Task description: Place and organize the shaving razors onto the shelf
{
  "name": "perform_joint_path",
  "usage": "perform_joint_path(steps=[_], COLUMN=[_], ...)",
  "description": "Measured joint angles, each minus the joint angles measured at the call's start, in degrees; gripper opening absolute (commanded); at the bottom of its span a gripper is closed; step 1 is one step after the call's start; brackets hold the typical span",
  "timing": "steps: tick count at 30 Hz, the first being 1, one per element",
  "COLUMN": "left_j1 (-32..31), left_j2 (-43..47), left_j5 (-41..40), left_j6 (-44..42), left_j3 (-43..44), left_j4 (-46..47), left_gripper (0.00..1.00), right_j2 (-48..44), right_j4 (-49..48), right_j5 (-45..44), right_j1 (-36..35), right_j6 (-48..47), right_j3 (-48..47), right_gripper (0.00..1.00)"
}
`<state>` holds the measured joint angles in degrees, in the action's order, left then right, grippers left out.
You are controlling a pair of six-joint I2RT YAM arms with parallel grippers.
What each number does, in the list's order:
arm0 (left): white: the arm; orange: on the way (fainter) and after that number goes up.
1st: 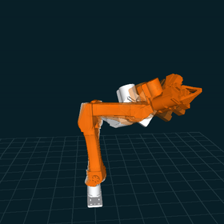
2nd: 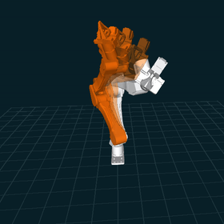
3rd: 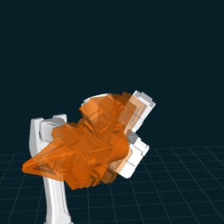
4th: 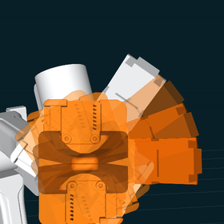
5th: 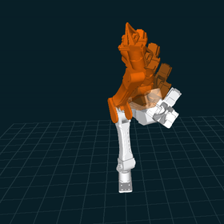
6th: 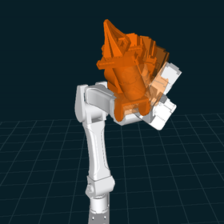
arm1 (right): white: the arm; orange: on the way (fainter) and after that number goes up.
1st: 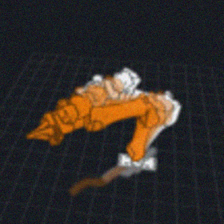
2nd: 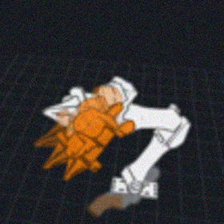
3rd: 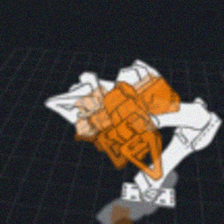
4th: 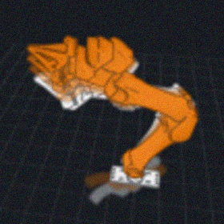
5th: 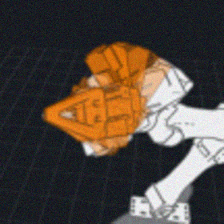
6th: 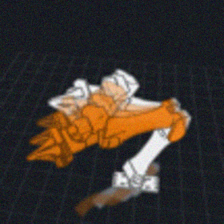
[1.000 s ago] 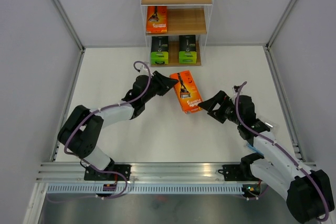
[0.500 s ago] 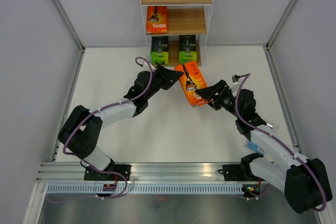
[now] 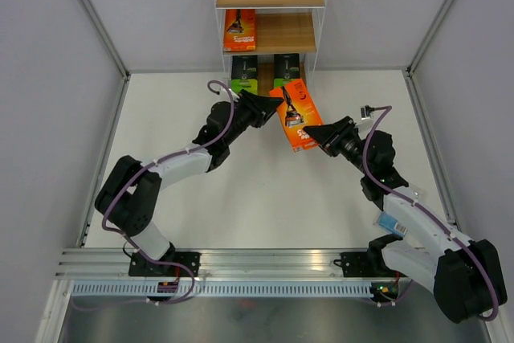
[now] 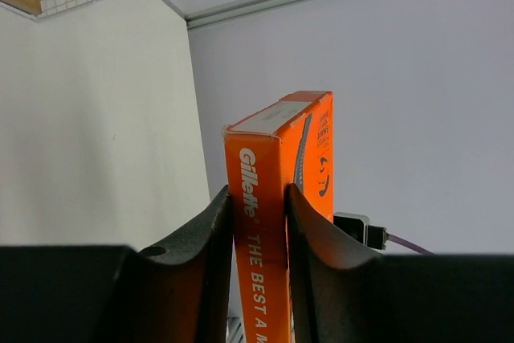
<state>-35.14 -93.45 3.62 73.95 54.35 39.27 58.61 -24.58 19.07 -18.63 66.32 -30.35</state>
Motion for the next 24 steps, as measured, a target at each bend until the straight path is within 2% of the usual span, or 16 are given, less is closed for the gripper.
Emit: perform_joint_path(steps=[4, 6, 8, 11, 16, 24], left_j1=[0.4, 1.3, 2.9, 6.7, 12.5, 13.1], left_j2=[-1.5, -2.0, -1.8, -0.8, 4.4, 15.6], left_j5=[1.1, 2.1, 3.1, 4.1, 3.5, 2.5], left_j6=[-0.2, -0.5, -1.5, -3.4, -9.3, -19.0], left_j3=[5.2, 7.8, 8.9, 8.9, 8.8, 7.5], left_j4=[-4.4, -6.5, -8.0, -12.1, -22.4, -30.5], left_gripper=[0.36, 0.52, 0.61, 0.71, 0.73, 0.73], right_j2=[0.2, 1.0, 2.5, 6.0, 12.9, 26.7], right_j4=[-0.1, 0.0, 0.2, 0.7, 1.5, -1.7], right_j5=[-2.4, -3.8, -5.7, -9.0, -14.6, -16.7], right_j1=[0.0, 0.0, -0.3, -0.3, -0.2, -0.1], right_j6=[-0.2, -0.8, -2.6, -4.7, -5.7, -3.1], right_j3=[-1.3, -3.1, -5.6, -9.7, -16.6, -27.9], right_gripper=[0.10, 0.09, 0.09, 0.08, 0.09, 0.09])
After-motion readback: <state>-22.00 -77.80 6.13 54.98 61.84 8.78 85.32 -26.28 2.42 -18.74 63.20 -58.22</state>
